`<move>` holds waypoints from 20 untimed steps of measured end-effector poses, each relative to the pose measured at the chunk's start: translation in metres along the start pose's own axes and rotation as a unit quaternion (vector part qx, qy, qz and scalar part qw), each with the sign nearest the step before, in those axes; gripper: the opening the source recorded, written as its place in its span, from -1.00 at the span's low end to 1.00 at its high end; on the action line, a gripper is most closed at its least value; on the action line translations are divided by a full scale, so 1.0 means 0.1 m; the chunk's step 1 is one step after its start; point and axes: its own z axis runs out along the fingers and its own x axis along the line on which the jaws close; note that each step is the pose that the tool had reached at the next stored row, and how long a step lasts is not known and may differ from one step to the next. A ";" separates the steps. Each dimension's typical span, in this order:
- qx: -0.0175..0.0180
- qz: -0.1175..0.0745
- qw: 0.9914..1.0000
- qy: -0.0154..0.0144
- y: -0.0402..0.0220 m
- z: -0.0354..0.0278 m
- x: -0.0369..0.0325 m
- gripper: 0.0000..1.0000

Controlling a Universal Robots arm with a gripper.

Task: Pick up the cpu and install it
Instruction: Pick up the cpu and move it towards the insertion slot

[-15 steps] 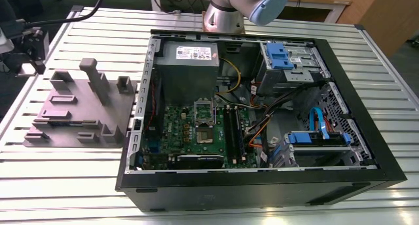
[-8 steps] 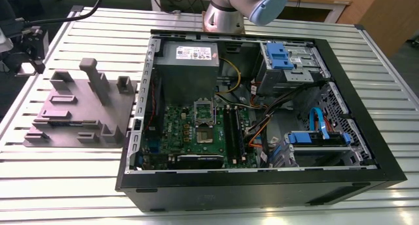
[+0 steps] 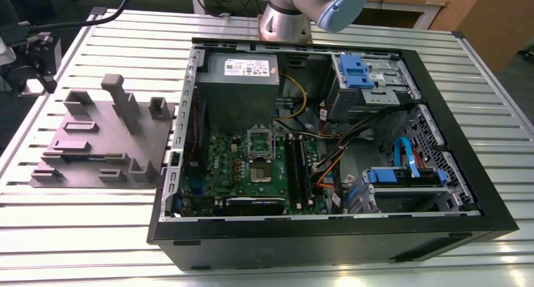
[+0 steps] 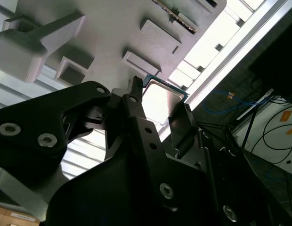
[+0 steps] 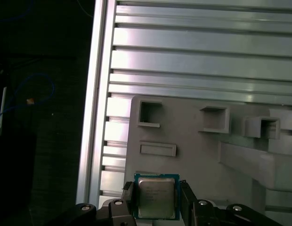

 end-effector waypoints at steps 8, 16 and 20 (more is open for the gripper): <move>0.000 0.000 1.000 0.000 0.004 -0.019 0.001 -0.05; 0.000 0.000 1.000 0.000 0.010 -0.049 0.002 -0.05; 0.000 0.000 1.000 0.000 0.011 -0.058 0.003 -0.05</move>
